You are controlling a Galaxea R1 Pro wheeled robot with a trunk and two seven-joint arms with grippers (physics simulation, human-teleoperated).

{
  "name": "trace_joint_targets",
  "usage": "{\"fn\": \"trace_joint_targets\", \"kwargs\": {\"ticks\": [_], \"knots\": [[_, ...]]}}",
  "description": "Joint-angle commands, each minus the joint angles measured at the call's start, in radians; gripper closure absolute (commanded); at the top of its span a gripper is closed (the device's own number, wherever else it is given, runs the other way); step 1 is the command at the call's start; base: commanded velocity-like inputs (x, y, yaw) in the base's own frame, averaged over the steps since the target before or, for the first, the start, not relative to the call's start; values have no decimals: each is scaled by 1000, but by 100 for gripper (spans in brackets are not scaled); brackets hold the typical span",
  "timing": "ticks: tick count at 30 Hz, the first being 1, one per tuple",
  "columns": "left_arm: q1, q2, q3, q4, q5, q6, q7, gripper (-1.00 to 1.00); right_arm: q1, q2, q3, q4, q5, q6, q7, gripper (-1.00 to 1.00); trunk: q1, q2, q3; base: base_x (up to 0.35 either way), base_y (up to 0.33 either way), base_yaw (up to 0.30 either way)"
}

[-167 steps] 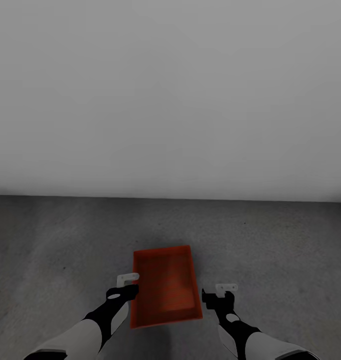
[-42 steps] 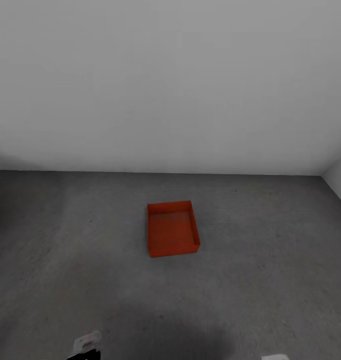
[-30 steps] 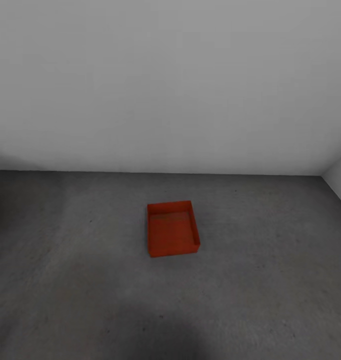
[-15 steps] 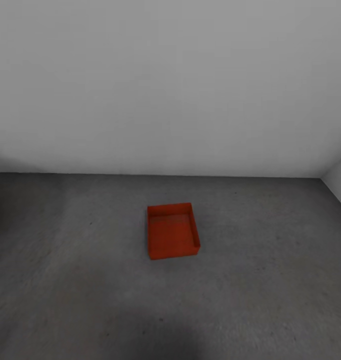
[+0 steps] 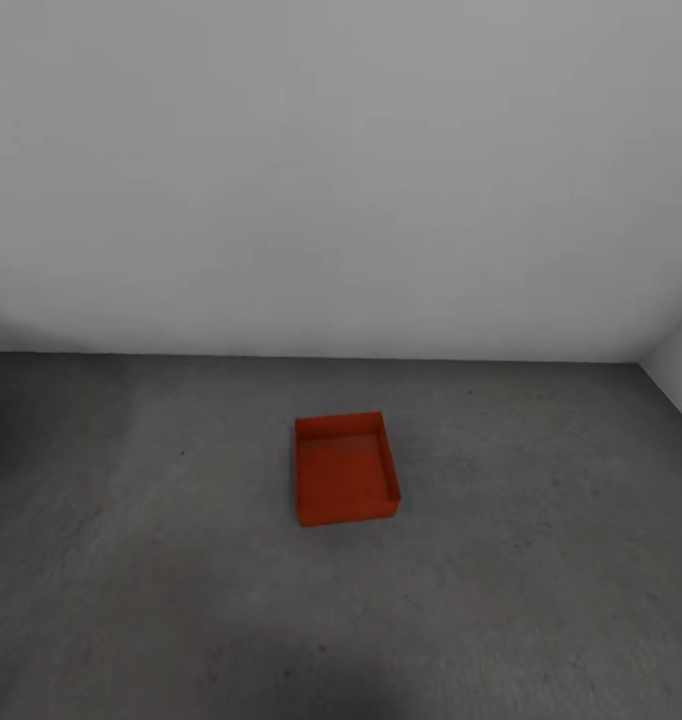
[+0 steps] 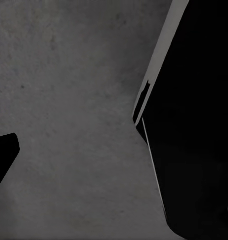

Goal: Move the two storage containers from the living room to the garage. In the garage, place one container on the floor and stack the other container on top of it (either order is fine).

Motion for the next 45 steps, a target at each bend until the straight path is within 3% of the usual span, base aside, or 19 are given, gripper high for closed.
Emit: {"fn": "trace_joint_targets", "kwargs": {"ticks": [1,45], "knots": [[0,0,0,0,5,-1,2,-100,-1,0,8,3,-8,-6,4,-100,0,-1,1,0,0,0],[0,-1,2,0,5,-1,2,-100,-1,1,8,3,-8,-14,49,-100,0,-1,72,0,0,0]]}}
